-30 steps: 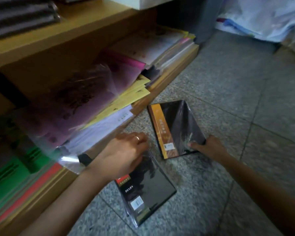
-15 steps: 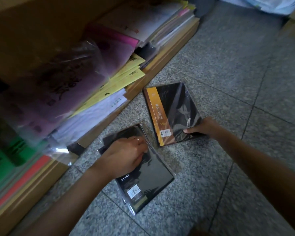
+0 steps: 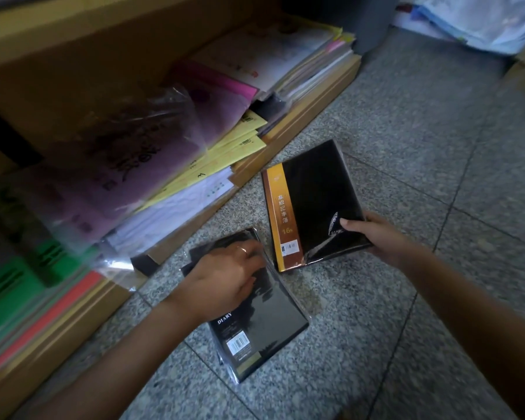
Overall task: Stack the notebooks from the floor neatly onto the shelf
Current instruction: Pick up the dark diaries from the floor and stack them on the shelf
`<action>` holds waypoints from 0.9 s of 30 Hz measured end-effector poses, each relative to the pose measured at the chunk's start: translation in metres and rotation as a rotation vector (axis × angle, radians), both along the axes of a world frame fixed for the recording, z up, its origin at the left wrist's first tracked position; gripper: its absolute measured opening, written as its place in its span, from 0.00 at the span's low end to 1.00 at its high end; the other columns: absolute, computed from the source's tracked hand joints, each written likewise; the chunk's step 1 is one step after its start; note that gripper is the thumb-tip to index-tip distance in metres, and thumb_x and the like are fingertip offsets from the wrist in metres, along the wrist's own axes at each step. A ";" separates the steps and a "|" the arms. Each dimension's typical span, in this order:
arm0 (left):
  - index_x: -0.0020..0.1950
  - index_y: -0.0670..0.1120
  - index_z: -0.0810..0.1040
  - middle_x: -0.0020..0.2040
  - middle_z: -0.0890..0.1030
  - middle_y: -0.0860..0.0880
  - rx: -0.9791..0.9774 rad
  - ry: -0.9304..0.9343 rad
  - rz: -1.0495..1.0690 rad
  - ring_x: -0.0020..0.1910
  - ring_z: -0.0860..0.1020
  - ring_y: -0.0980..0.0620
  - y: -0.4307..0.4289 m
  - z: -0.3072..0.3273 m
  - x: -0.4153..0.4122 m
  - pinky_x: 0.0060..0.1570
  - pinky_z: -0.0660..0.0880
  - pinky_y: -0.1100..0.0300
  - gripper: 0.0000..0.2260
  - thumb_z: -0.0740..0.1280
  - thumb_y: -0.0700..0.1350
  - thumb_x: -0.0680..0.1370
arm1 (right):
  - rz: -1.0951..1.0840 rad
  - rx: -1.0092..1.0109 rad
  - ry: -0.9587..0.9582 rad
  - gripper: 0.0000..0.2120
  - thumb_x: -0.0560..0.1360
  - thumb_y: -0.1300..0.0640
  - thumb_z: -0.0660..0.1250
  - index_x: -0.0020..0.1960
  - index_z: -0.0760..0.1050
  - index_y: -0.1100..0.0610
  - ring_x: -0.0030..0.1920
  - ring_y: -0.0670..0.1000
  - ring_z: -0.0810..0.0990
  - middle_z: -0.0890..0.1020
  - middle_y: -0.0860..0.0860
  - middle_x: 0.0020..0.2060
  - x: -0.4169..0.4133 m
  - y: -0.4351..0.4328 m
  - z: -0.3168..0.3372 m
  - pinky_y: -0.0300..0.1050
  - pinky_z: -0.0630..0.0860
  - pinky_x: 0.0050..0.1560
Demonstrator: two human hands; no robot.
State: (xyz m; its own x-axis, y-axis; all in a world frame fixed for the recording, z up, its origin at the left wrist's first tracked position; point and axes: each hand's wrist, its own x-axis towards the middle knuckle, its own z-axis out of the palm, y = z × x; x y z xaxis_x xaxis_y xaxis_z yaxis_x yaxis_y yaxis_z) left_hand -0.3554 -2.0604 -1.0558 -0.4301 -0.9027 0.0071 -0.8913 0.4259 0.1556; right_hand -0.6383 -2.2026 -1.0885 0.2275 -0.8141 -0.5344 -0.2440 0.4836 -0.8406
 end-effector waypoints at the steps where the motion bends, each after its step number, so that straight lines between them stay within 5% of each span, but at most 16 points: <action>1: 0.63 0.51 0.74 0.67 0.73 0.48 0.017 -0.003 0.037 0.58 0.77 0.49 0.001 0.002 -0.002 0.52 0.76 0.57 0.17 0.61 0.50 0.74 | 0.008 0.001 -0.038 0.22 0.70 0.56 0.71 0.62 0.73 0.58 0.53 0.58 0.81 0.82 0.59 0.54 -0.001 0.004 0.004 0.52 0.77 0.52; 3: 0.74 0.52 0.59 0.75 0.60 0.47 0.112 0.008 0.139 0.70 0.66 0.47 0.007 0.007 -0.005 0.67 0.65 0.54 0.26 0.60 0.54 0.78 | 0.015 0.000 -0.099 0.25 0.67 0.54 0.71 0.63 0.72 0.56 0.53 0.57 0.82 0.82 0.58 0.54 -0.006 0.012 0.013 0.49 0.77 0.50; 5: 0.77 0.53 0.47 0.77 0.56 0.49 0.228 0.114 0.250 0.72 0.62 0.48 0.011 0.011 -0.007 0.71 0.60 0.53 0.31 0.59 0.57 0.79 | 0.007 0.000 -0.169 0.27 0.65 0.53 0.73 0.62 0.73 0.56 0.49 0.54 0.83 0.82 0.58 0.53 -0.015 0.020 0.023 0.44 0.79 0.44; 8: 0.77 0.55 0.44 0.74 0.64 0.49 0.479 0.611 0.437 0.70 0.67 0.52 0.021 0.013 -0.014 0.67 0.66 0.56 0.36 0.61 0.60 0.76 | 0.033 -0.009 -0.308 0.35 0.57 0.48 0.80 0.60 0.75 0.59 0.46 0.52 0.84 0.84 0.56 0.50 -0.027 0.035 0.041 0.42 0.80 0.42; 11: 0.77 0.50 0.48 0.73 0.65 0.50 0.717 1.137 0.487 0.64 0.71 0.62 0.032 0.019 -0.035 0.58 0.71 0.69 0.36 0.64 0.53 0.75 | 0.014 -0.025 -0.420 0.31 0.55 0.48 0.81 0.55 0.78 0.56 0.45 0.49 0.84 0.85 0.52 0.47 -0.032 0.051 0.056 0.40 0.80 0.43; 14: 0.70 0.49 0.60 0.62 0.76 0.53 0.633 1.350 0.458 0.52 0.78 0.65 0.040 0.036 -0.058 0.48 0.77 0.66 0.24 0.65 0.45 0.77 | -0.017 -0.031 -0.496 0.25 0.63 0.52 0.76 0.58 0.77 0.56 0.50 0.51 0.83 0.84 0.52 0.50 -0.029 0.062 0.068 0.44 0.80 0.50; 16: 0.65 0.48 0.64 0.57 0.78 0.53 0.572 1.470 0.468 0.49 0.81 0.61 0.043 0.054 -0.066 0.44 0.79 0.63 0.18 0.63 0.36 0.78 | -0.007 -0.023 -0.553 0.30 0.62 0.53 0.77 0.62 0.74 0.59 0.51 0.53 0.83 0.84 0.55 0.51 -0.022 0.072 0.075 0.46 0.80 0.51; 22: 0.65 0.50 0.63 0.52 0.82 0.49 0.389 1.590 0.427 0.45 0.84 0.49 0.061 0.098 -0.060 0.32 0.80 0.58 0.25 0.65 0.30 0.74 | 0.044 -0.064 -0.673 0.32 0.47 0.51 0.85 0.49 0.84 0.57 0.50 0.53 0.84 0.85 0.55 0.49 0.006 0.085 0.106 0.45 0.80 0.44; 25: 0.63 0.49 0.65 0.45 0.84 0.47 0.302 1.604 0.435 0.39 0.84 0.50 0.065 0.124 -0.048 0.30 0.79 0.62 0.22 0.65 0.31 0.74 | 0.088 -0.142 -0.719 0.31 0.49 0.50 0.84 0.50 0.84 0.56 0.51 0.52 0.83 0.84 0.54 0.49 0.024 0.083 0.133 0.45 0.80 0.47; 27: 0.63 0.49 0.66 0.50 0.83 0.43 0.198 1.597 0.412 0.41 0.84 0.48 0.068 0.142 -0.039 0.31 0.78 0.62 0.24 0.69 0.33 0.73 | 0.138 -0.184 -0.772 0.29 0.51 0.51 0.83 0.51 0.84 0.55 0.51 0.51 0.83 0.84 0.53 0.50 0.040 0.082 0.153 0.46 0.80 0.48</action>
State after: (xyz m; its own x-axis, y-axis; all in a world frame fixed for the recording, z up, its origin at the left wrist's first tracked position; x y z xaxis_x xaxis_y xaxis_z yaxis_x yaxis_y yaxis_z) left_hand -0.3939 -1.9927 -0.9137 0.1491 -0.9872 0.0562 0.1686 0.0813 0.9823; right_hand -0.5984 -2.1201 -0.9356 0.5828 -0.8113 -0.0455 0.3909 0.3290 -0.8596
